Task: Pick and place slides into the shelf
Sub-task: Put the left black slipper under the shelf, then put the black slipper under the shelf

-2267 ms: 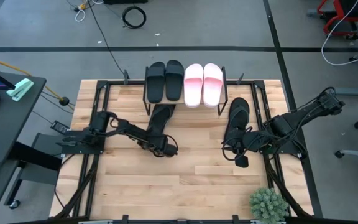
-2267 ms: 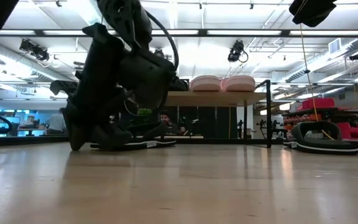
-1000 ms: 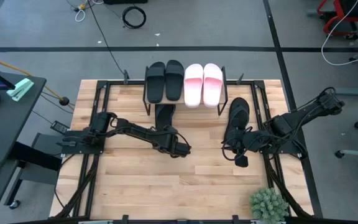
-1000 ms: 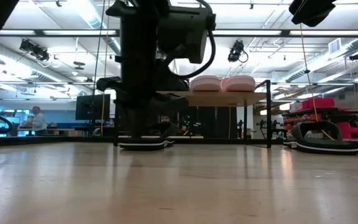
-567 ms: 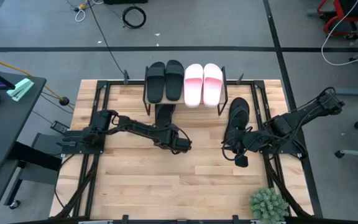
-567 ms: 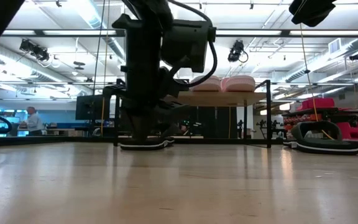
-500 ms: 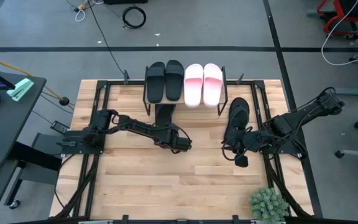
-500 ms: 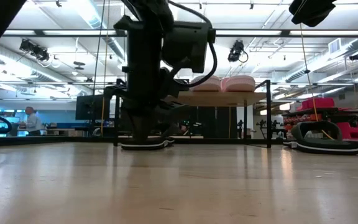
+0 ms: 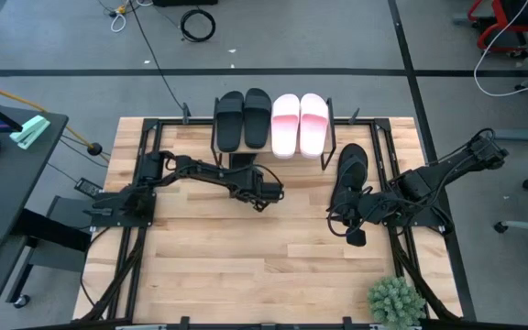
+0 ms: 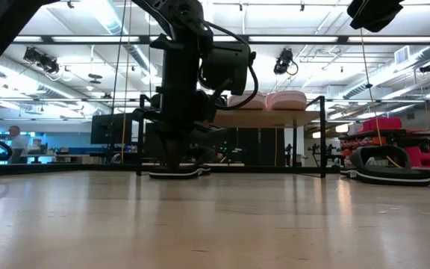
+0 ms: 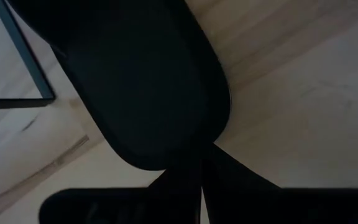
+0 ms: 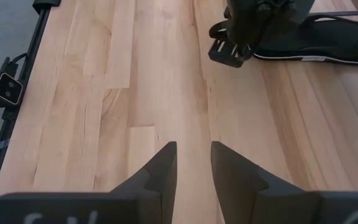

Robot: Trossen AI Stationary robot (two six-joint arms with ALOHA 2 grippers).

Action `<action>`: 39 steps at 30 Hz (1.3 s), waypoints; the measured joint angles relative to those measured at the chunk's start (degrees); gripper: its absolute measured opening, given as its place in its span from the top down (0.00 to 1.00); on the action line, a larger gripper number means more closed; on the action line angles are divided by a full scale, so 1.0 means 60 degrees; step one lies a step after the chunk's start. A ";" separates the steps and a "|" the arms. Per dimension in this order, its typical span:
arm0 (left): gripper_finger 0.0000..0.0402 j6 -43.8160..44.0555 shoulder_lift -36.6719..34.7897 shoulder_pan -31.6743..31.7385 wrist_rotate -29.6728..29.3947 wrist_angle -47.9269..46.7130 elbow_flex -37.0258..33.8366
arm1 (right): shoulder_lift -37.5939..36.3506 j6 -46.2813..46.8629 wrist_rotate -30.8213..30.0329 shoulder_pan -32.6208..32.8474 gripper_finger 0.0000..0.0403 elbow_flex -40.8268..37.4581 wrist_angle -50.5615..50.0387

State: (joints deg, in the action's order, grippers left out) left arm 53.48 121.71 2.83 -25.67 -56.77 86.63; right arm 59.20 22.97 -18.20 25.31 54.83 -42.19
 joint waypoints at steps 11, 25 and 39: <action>0.99 -0.0292 -0.0846 -0.1485 -0.0793 0.0130 0.0186 | 0.0104 0.2983 0.0269 0.1183 0.74 -0.0201 -0.1172; 0.97 -0.2516 -0.1851 -0.3286 -0.3108 0.0139 0.2374 | 0.0443 0.9258 -0.4011 0.1585 0.81 -0.3375 -0.2161; 0.95 -0.3366 -0.1840 -0.3048 -0.3294 0.0569 0.2743 | 0.0411 0.8587 -0.3481 -0.1946 0.73 -0.3122 -0.4357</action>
State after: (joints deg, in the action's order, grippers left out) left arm 33.28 110.67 -15.46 -45.43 -53.36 103.09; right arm 61.67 74.49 -39.08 13.63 36.10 -68.34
